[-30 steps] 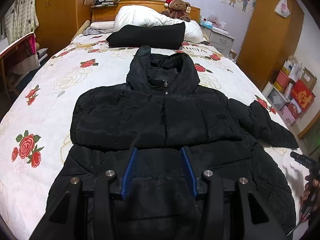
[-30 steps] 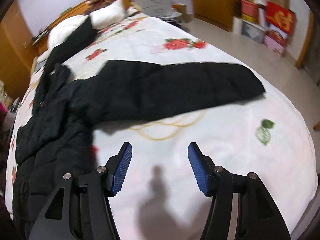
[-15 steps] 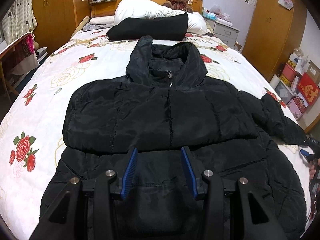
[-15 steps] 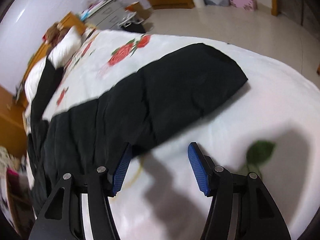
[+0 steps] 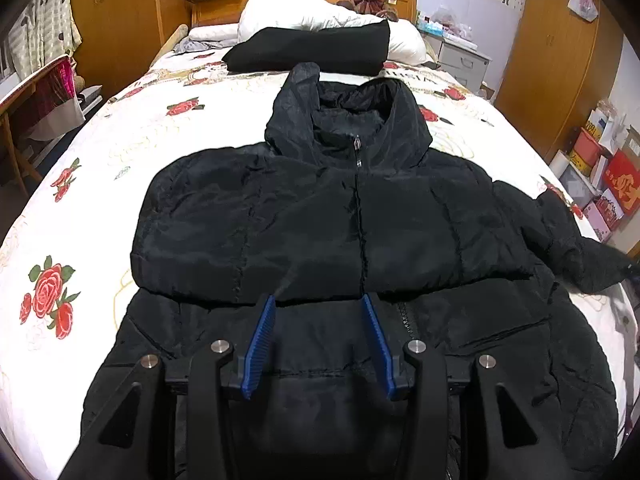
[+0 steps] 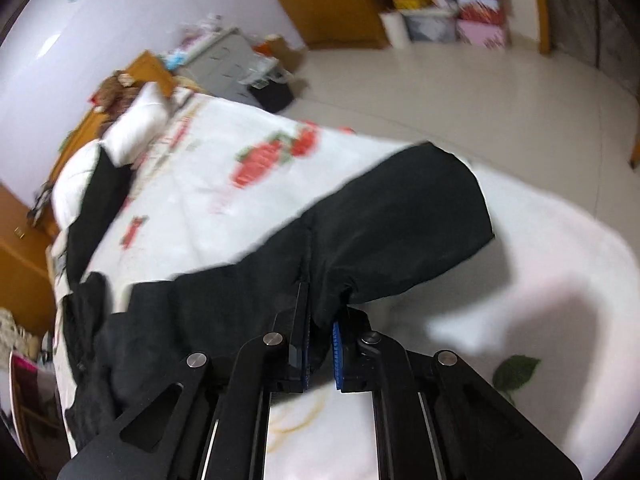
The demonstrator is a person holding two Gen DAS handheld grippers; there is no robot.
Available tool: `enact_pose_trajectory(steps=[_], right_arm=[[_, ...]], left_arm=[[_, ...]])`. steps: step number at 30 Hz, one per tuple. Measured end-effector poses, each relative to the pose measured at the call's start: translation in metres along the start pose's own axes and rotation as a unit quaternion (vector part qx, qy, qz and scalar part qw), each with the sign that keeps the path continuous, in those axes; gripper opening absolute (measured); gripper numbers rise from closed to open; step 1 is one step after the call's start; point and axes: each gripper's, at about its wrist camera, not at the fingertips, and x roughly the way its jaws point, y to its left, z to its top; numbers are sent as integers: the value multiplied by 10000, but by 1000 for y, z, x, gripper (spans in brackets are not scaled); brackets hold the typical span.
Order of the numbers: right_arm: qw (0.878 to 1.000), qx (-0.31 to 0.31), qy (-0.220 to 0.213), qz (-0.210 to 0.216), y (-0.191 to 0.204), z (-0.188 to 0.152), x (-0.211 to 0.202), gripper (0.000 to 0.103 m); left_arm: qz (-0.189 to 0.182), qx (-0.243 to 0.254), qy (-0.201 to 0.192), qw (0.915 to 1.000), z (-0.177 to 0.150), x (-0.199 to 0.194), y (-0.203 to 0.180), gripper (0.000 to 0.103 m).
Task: Fold large clothes
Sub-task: 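Grasp the other sleeve with the right tool and lift it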
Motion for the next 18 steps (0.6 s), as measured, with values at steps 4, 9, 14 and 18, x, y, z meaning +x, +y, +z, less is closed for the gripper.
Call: enact_pose_trajectory(steps=[4, 9, 14, 18], right_arm=[[9979, -414, -359, 355, 45, 12, -42, 8], [9867, -1128, -680, 954, 124, 15, -95, 8], [9708, -1779, -653, 1472, 205, -4, -113, 8], [9585, -2199, -448, 1755, 259, -32, -107, 8]], left_arm=[[-63, -46, -123, 9999, 4, -14, 4, 47], [-140, -155, -283, 9994, 10, -32, 14, 47], [-161, -229, -429, 9987, 15, -45, 26, 47], [-176, -369, -513, 9978, 17, -51, 41, 47]])
